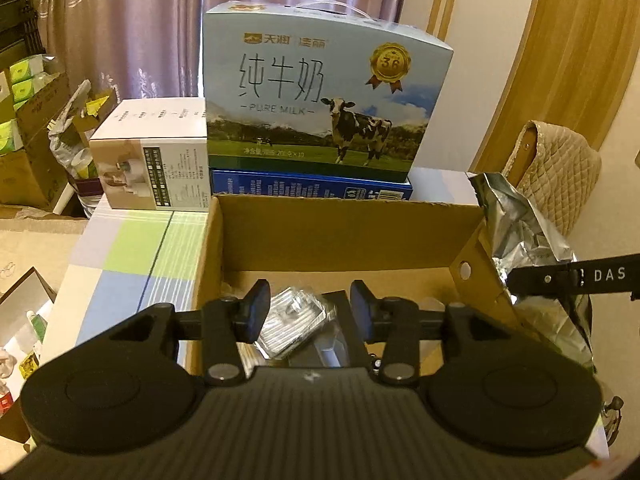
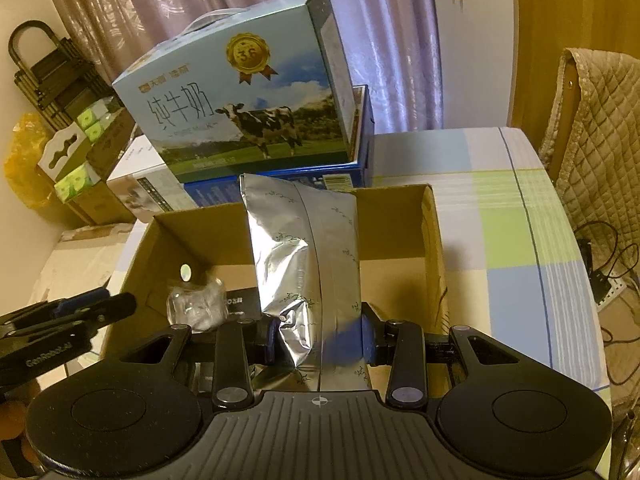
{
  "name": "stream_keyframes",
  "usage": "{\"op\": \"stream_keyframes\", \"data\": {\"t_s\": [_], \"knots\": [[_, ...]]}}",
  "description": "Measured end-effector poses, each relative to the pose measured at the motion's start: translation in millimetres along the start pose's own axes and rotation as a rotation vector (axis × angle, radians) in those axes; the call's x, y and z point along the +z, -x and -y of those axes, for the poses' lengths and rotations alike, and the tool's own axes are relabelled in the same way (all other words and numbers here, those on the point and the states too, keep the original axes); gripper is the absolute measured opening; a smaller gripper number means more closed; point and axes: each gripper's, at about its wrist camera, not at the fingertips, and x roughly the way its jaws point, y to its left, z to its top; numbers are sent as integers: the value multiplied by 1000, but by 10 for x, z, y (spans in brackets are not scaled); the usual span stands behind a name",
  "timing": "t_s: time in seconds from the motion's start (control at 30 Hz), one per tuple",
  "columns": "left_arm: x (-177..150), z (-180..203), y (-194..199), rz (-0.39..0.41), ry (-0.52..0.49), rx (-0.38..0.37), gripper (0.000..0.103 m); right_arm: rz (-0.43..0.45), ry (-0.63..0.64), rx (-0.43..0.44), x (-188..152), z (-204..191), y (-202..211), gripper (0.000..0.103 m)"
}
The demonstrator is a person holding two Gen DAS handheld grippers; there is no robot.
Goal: Organize objects
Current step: 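Open the left tool to drop the packaging while the right tool releases the foil bag, then withdraw both tools from the box toward the red figure on the table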
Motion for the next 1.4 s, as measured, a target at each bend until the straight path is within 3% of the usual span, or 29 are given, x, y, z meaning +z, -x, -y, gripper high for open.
{"op": "stream_keyframes", "data": {"t_s": [0.5, 0.7, 0.73, 0.8, 0.83, 1.13, 1.4], "knots": [[-35, 0, 85, 4, -22, 2, 38, 19, 9, -20, 73, -39, 41, 35], [-45, -13, 67, 2, -19, 4, 38, 74, 13, 4, 141, -91, 16, 36], [-46, -15, 67, 2, -19, 4, 38, 95, 13, 18, 157, -96, 20, 37], [-63, -26, 64, 3, -21, 4, 38, 132, 19, 33, 185, -109, 43, 59], [-74, -34, 66, 2, -20, 5, 38, 142, 27, 38, 190, -118, 59, 61], [-188, -100, 126, -13, 4, 8, 39, 106, 58, 16, 34, -133, 126, 62], [-295, -23, 467, 10, 13, 2, 45, 101, 70, 7, -274, -207, 472, 62]]}}
